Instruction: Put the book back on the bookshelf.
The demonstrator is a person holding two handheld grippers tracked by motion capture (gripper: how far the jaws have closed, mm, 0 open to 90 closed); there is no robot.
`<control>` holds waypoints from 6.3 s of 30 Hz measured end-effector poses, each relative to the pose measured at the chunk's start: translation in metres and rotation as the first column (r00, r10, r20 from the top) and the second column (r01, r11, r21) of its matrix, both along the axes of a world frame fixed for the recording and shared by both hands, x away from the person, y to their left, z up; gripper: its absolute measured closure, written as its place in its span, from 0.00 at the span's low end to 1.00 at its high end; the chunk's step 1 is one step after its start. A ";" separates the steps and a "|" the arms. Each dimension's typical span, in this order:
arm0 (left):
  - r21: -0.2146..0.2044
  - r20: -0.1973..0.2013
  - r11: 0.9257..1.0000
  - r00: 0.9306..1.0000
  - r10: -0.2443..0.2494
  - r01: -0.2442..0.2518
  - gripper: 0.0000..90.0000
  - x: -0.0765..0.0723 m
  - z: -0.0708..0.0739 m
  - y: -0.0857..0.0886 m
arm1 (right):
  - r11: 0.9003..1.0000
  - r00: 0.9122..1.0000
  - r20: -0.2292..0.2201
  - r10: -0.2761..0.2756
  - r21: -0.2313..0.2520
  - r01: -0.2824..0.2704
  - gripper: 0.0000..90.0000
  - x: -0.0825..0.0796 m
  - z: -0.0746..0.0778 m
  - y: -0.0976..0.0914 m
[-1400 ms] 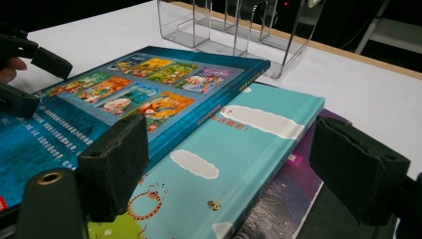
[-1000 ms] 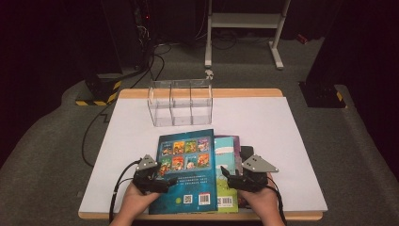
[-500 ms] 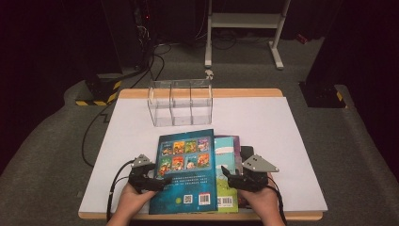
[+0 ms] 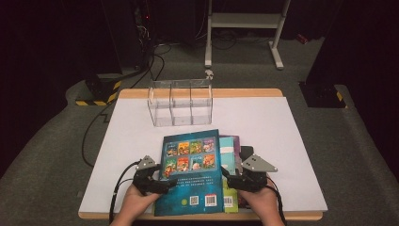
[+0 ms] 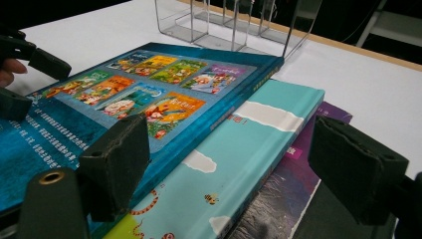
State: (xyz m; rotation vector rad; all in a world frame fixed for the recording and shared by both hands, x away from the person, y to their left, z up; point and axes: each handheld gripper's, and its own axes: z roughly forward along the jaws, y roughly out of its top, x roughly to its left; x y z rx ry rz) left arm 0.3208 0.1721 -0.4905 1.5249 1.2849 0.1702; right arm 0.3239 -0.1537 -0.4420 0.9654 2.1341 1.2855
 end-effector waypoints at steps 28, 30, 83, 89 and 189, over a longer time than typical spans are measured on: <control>0.021 0.023 0.997 0.997 -0.076 0.076 0.01 -0.001 0.008 -0.036 | 0.999 0.998 -0.051 -0.048 -0.005 0.048 0.19 -0.001 -0.006 -0.010; 0.015 0.024 0.997 0.997 -0.073 0.073 0.01 0.000 0.008 -0.038 | 0.999 0.997 -0.058 -0.050 -0.006 0.050 0.19 -0.002 -0.007 -0.012; -0.068 0.046 0.996 0.998 -0.050 0.053 0.39 -0.007 0.009 -0.030 | 0.998 0.981 -0.192 0.002 0.064 0.010 0.24 -0.007 -0.010 -0.020; -0.043 0.072 0.998 0.997 -0.034 0.037 0.41 -0.007 0.010 -0.034 | 0.998 0.981 -0.194 -0.003 0.064 0.016 0.25 -0.006 -0.010 -0.020; -0.068 0.047 0.996 0.998 -0.051 0.054 0.29 0.013 0.009 -0.038 | 0.987 0.947 -0.311 -0.076 0.112 0.116 0.48 0.026 -0.002 -0.018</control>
